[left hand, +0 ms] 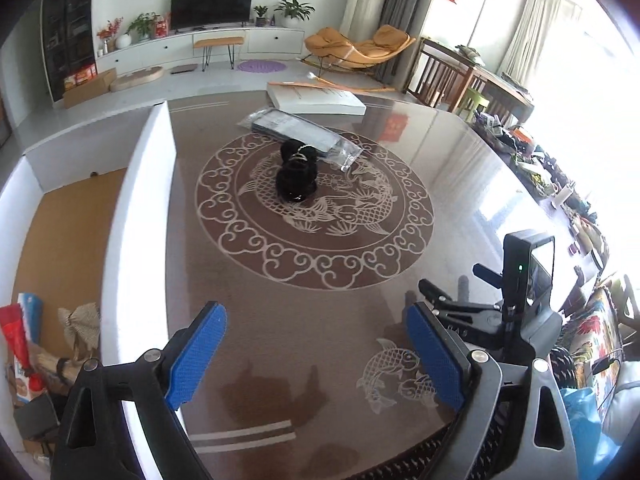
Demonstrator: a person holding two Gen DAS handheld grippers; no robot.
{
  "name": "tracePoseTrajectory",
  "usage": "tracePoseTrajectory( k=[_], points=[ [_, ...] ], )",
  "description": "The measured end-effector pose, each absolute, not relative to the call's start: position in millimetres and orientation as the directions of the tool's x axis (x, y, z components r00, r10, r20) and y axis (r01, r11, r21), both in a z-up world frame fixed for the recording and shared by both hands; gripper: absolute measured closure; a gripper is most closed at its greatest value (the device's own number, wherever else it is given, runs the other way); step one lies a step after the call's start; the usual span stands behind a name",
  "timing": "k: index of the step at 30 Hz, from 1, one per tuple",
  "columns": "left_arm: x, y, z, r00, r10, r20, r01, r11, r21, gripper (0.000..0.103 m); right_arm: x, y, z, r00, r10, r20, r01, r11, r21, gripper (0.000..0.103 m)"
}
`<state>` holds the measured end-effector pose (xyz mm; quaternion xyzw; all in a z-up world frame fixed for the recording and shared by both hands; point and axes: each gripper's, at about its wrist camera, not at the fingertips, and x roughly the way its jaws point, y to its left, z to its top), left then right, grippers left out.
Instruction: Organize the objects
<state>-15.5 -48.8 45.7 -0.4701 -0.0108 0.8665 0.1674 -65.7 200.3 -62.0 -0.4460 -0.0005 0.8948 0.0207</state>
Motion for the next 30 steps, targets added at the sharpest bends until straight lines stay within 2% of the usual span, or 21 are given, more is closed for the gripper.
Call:
tracePoseTrajectory(
  k=[4, 11, 14, 17, 19, 20, 21, 30],
  points=[
    [-85.4, -21.1, 38.1, -0.527, 0.250, -0.812, -0.236, -0.961, -0.143, 0.011, -65.5, 190.3, -65.4, -0.584, 0.038, -0.811, -0.006, -0.999, -0.043, 0.000],
    [-226.5, 4.3, -36.1, -0.431, 0.184, -0.883, -0.184, -0.976, -0.114, 0.011, -63.4, 190.3, -69.4, -0.579, 0.023, -0.815, -0.023, -1.000, -0.012, 0.000],
    [-264.7, 2.9, -68.7, -0.380, 0.141, -0.914, -0.115, -0.988, -0.104, 0.012, -62.0, 188.9, -68.6, -0.579, 0.025, -0.815, -0.023, -1.000, -0.014, 0.000],
    [-276.2, -0.8, -68.1, -0.456, 0.070, -0.887, -0.097, -0.995, -0.029, 0.011, -62.0, 188.9, -68.8, -0.579, 0.025, -0.815, -0.024, -1.000, -0.014, 0.000],
    [-274.7, -8.0, -64.1, -0.504, 0.043, -0.862, -0.080, -0.997, -0.003, 0.036, -62.2, 188.6, -68.9, -0.579, 0.027, -0.815, -0.025, -1.000, -0.015, 0.000],
    [-272.5, -13.2, -64.0, -0.517, 0.031, -0.855, -0.064, -0.998, 0.003, 0.062, -62.6, 188.4, -69.0, -0.578, 0.027, -0.816, -0.025, -1.000, -0.015, 0.000],
    [-269.3, -19.0, -65.5, -0.514, 0.012, -0.858, -0.040, -0.999, 0.010, 0.069, -62.5, 188.0, -69.0, -0.577, 0.027, -0.816, -0.025, -1.000, -0.015, 0.000],
    [-172.0, -62.8, -67.6, -0.560, -0.055, -0.827, 0.087, -0.996, 0.007, 0.068, -64.4, 187.8, -69.5, -0.576, 0.027, -0.817, -0.026, -1.000, -0.014, 0.000]
  ],
)
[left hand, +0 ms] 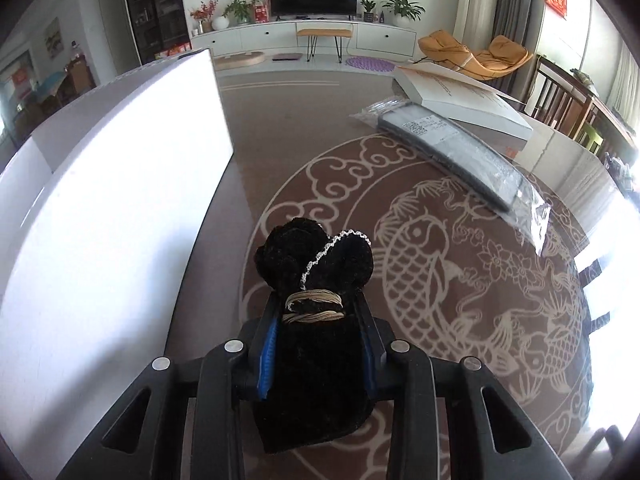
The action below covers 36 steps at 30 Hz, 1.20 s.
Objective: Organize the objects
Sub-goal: 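Grasp the second black velvet pouch with the left tool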
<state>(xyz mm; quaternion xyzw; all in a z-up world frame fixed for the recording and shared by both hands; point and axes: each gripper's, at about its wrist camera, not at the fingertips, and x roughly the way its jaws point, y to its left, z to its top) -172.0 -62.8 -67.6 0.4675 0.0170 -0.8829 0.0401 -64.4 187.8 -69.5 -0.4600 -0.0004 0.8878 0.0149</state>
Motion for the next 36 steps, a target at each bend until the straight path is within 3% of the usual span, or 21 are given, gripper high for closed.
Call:
tracePoseTrajectory(
  k=[2, 4, 6, 11, 17, 29, 32, 36],
  points=[
    [-151.2, -68.4, -68.3, -0.564, -0.058, -0.824, 0.089, -0.996, 0.010, 0.067, -64.4, 187.8, -69.5, -0.576, 0.027, -0.817, -0.026, -1.000, -0.014, 0.000],
    [-138.8, -71.0, -69.8, -0.568, -0.054, -0.822, 0.084, -0.996, 0.007, 0.055, -64.4, 187.8, -69.4, -0.576, 0.027, -0.817, -0.026, -1.000, -0.014, 0.000],
    [-134.7, -72.6, -73.0, -0.558, -0.045, -0.829, 0.072, -0.997, 0.005, 0.024, -64.3, 187.8, -69.4, -0.576, 0.027, -0.817, -0.026, -1.000, -0.014, 0.000],
    [-136.8, -63.5, -75.7, -0.561, -0.060, -0.826, 0.049, -0.998, 0.039, 0.012, -64.5, 188.0, -69.6, -0.576, 0.025, -0.817, -0.025, -1.000, -0.013, 0.000],
    [-135.1, -59.8, -78.4, -0.594, -0.049, -0.803, 0.030, -0.999, 0.039, 0.007, -64.8, 188.0, -69.8, -0.577, 0.025, -0.817, -0.025, -1.000, -0.013, 0.000],
    [-134.7, -60.4, -78.3, -0.594, -0.048, -0.803, 0.029, -0.999, 0.038, 0.007, -65.3, 188.0, -68.9, -0.571, 0.004, -0.821, 0.006, -1.000, -0.009, 0.000],
    [-134.6, -60.2, -78.3, -0.594, -0.049, -0.803, 0.029, -0.999, 0.039, 0.007, -85.7, 198.0, -64.1, -0.546, -0.052, -0.836, 0.034, -0.999, 0.040, 0.000],
    [-134.7, -60.4, -78.2, -0.594, -0.048, -0.803, 0.029, -0.999, 0.039, 0.006, -147.4, 202.4, -30.1, -0.623, -0.103, -0.775, 0.101, -0.994, 0.051, 0.000]
  ],
)
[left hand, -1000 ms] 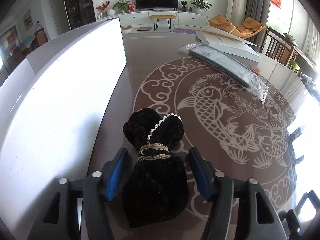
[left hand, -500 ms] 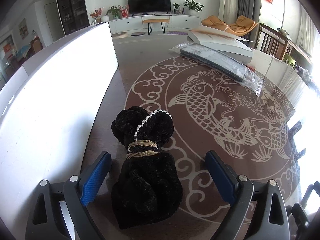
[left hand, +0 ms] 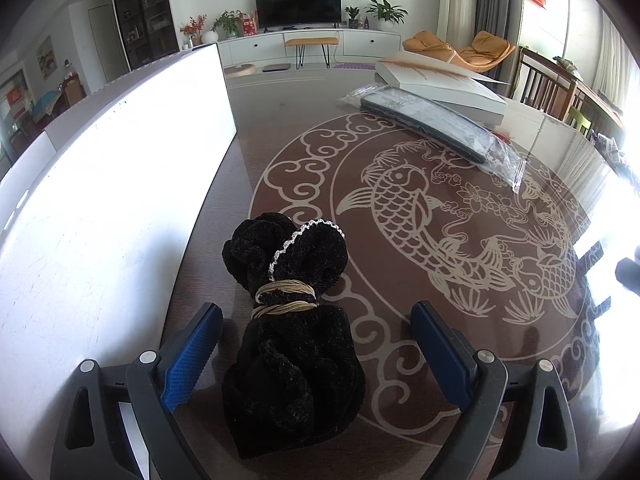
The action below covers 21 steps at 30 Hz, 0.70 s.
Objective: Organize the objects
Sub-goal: 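Grasp the second black velvet pouch with the left tool, then grasp the bagged phone case with the right tool while the left tool holds the pouch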
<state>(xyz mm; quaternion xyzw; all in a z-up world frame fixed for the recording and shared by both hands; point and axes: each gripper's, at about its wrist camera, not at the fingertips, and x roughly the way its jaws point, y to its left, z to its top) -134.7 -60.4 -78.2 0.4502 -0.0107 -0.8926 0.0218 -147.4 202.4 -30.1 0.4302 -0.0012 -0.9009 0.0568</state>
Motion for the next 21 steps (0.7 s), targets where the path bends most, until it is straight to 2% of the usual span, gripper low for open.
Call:
tracePoseTrajectory(
  k=[3, 8, 13, 16, 18, 19, 20, 21],
  points=[
    [-134.6, -60.2, -78.3, -0.594, -0.048, -0.803, 0.029, -0.999, 0.038, 0.007, -210.0, 177.7, -17.3, -0.621, -0.128, -0.773, 0.240, -0.970, -0.032, 0.000],
    [-134.7, -60.1, -78.3, -0.594, -0.048, -0.803, 0.029, -0.999, 0.039, 0.006, -298.1, 120.1, -38.6, -0.509, -0.131, -0.851, 0.445, -0.886, -0.129, 0.000],
    [-134.8, -60.1, -78.4, -0.594, -0.048, -0.803, 0.029, -0.999, 0.038, 0.006, -352.6, 84.1, -62.3, -0.492, -0.056, -0.869, 0.456, -0.867, -0.202, 0.000],
    [-135.0, -59.7, -77.3, -0.594, -0.049, -0.803, 0.030, -0.999, 0.039, 0.006, -370.4, 80.0, -64.2, -0.471, -0.136, -0.871, 0.445, -0.890, -0.101, 0.000],
    [-134.6, -59.7, -77.5, -0.592, -0.045, -0.804, 0.028, -0.999, 0.035, 0.006, -374.0, 85.8, -65.0, -0.433, -0.187, -0.882, 0.422, -0.906, -0.015, 0.005],
    [-134.8, -59.9, -77.6, -0.591, -0.041, -0.805, 0.027, -0.999, 0.031, 0.006, -370.4, 89.3, -62.3, -0.449, -0.193, -0.872, 0.409, -0.913, -0.008, 0.017],
    [-135.4, -59.7, -78.1, -0.591, -0.040, -0.805, 0.027, -0.999, 0.030, 0.006, -364.7, 92.4, -59.9, -0.458, -0.197, -0.867, 0.403, -0.915, -0.005, 0.022],
    [-135.4, -59.6, -77.8, -0.591, -0.040, -0.805, 0.027, -0.999, 0.030, 0.006, -357.0, 95.9, -58.8, -0.457, -0.192, -0.868, 0.394, -0.919, -0.004, 0.022]
  ],
)
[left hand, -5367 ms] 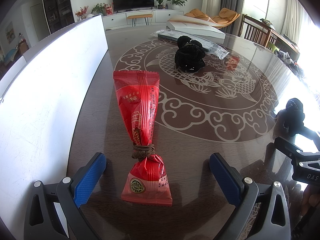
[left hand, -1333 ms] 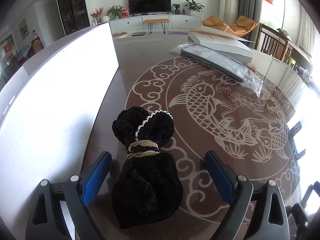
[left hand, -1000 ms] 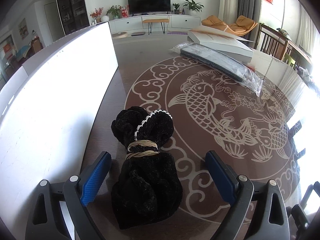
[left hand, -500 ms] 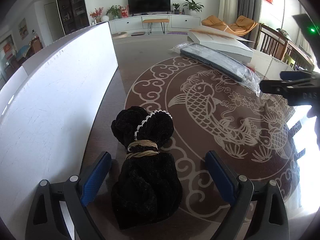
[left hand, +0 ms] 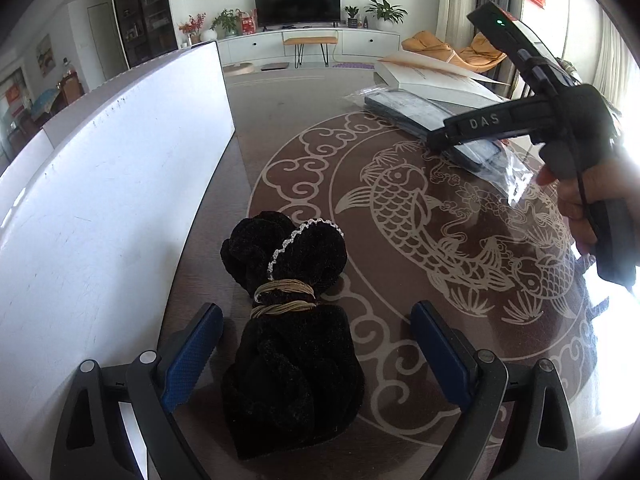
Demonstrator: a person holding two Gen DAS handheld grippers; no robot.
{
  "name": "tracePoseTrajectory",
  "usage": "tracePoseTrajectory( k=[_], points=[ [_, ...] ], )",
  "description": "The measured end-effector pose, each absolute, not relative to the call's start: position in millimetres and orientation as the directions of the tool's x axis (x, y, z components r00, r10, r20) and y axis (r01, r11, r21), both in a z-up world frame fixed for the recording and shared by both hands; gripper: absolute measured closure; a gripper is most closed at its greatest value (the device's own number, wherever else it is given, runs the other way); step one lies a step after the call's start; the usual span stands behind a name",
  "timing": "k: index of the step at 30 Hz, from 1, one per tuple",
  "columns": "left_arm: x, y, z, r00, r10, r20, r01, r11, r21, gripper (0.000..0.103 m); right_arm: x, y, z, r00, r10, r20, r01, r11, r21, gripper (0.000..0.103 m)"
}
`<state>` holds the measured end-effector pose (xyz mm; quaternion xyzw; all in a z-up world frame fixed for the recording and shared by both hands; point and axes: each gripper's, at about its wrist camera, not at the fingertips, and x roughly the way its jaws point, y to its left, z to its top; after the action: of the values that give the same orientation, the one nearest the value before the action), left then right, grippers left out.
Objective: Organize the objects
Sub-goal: 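Grasp the bagged phone case with the right tool while the left tool holds the pouch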
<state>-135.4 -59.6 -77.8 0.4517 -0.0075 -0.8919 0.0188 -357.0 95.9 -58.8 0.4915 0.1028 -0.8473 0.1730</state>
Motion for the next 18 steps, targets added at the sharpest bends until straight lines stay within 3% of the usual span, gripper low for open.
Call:
tracePoseTrajectory(
  k=[6, 15, 18],
  points=[
    [-136.6, -58.4, -78.2, -0.591, -0.040, -0.806, 0.027, -0.999, 0.030, 0.006, -267.1, 133.3, -55.5, -0.490, -0.146, -0.859, 0.301, -0.954, -0.009, 0.023],
    [-136.7, -58.3, -78.2, -0.591, -0.040, -0.806, 0.027, -0.999, 0.030, 0.006, -85.3, 174.5, -52.6, -0.581, -0.008, -0.814, 0.025, -1.000, -0.008, 0.022],
    [-136.7, -58.3, -78.2, -0.591, -0.038, -0.806, 0.026, -0.999, 0.028, 0.006, -59.3, 169.6, -56.8, -0.570, -0.008, -0.821, 0.023, -1.000, -0.006, 0.016]
  ],
)
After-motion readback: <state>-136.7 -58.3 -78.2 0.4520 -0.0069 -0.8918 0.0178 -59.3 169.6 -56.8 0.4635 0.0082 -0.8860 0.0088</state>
